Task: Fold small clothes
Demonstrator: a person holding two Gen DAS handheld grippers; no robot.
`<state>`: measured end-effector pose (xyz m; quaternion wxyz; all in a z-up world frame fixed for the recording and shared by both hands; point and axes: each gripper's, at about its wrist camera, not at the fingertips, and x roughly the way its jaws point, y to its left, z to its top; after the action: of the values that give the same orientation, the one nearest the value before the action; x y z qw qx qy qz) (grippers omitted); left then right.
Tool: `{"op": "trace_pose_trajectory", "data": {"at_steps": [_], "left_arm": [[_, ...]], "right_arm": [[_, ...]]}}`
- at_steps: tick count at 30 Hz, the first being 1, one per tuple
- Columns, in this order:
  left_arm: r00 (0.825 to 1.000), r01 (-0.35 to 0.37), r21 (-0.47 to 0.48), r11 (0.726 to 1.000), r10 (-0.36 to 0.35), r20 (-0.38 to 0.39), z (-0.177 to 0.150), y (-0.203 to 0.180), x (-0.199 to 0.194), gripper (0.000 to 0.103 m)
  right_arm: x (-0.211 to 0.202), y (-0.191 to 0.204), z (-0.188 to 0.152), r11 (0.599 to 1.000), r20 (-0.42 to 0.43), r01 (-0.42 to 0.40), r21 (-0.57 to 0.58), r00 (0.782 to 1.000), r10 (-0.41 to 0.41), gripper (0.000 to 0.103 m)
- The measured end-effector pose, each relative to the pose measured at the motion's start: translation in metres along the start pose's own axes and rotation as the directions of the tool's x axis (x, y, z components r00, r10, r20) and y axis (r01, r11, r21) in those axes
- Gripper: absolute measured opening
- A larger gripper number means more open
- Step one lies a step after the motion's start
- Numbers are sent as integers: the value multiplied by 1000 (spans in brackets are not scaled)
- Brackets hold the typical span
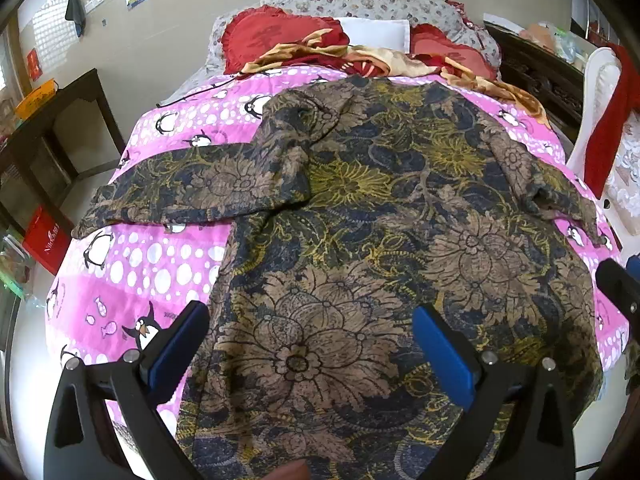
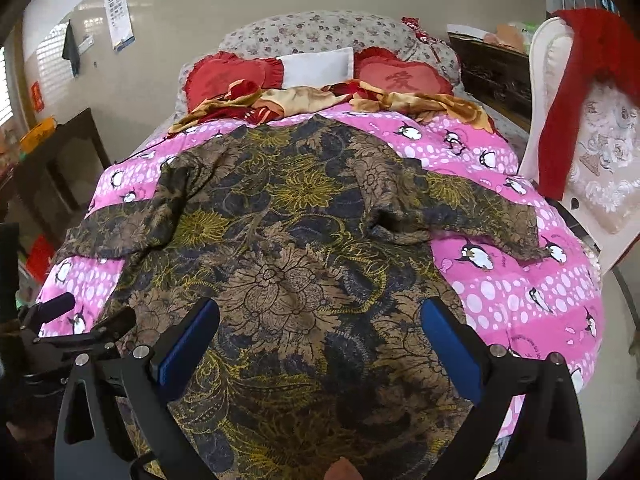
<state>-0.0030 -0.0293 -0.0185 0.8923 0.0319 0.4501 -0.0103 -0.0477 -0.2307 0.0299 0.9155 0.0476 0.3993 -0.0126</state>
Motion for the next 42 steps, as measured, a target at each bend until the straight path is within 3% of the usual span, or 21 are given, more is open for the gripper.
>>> {"op": "trace_pose_trajectory", "data": {"at_steps": [23, 26, 29, 30, 31, 32, 34, 35, 36, 37, 38, 39, 40, 42], "left_arm": [[1000, -6, 22, 1000, 7, -30, -1, -1, 11, 103], [999, 9, 8, 1000, -9, -35, -1, 2, 13, 103], [1000, 6, -5, 1000, -6, -24, -2, 7, 11, 103], [1000, 2, -5, 1000, -2, -25, -2, 7, 11, 103], [1000, 1, -7, 1000, -1, -24, -2, 8, 11, 103], [1000, 0, -10, 1000, 0, -22, -3, 9, 11, 103], [1000, -1, -19, 1000, 1, -19, -3, 12, 11, 103], [1000, 1, -26, 1000, -1, -21, -3, 12, 12, 103], [1000, 5, -33, 999, -6, -22, -3, 13, 12, 103], [1000, 10, -36, 999, -11, -23, -3, 12, 12, 103], [1000, 14, -36, 999, -15, -22, -3, 11, 12, 103], [1000, 17, -35, 999, -18, -21, -4, 10, 11, 103], [1000, 21, -30, 999, -22, -19, -4, 8, 10, 103], [1000, 29, -13, 999, -29, -10, -6, 3, 7, 103]], "right_arm": [[6, 5, -2, 998, -34, 43, -40, 998, -44, 103], [3, 6, 1, 999, -18, 4, -32, 1000, -5, 103], [-4, 3, 6, 994, -8, -102, -22, 995, 102, 103], [-9, -2, 9, 985, 1, -174, 4, 985, 174, 103], [-13, -10, 12, 965, 8, -260, 41, 966, 259, 103], [-18, -19, 15, 928, 22, -361, 94, 932, 361, 103], [-30, -43, 22, 775, 97, -594, 214, 803, 588, 103], [-35, -54, 25, 678, 149, -686, 264, 724, 674, 103], [-40, -65, 27, 552, 213, -773, 312, 623, 752, 103], [-42, -74, 28, 387, 286, -853, 351, 491, 822, 103], [-44, -79, 28, 272, 335, -891, 365, 398, 854, 103], [-46, -83, 28, 138, 398, -919, 368, 290, 870, 103], [-50, -85, 28, 87, 429, -929, 360, 248, 869, 103], [-59, -86, 30, 57, 455, -942, 330, 211, 865, 103]]}}
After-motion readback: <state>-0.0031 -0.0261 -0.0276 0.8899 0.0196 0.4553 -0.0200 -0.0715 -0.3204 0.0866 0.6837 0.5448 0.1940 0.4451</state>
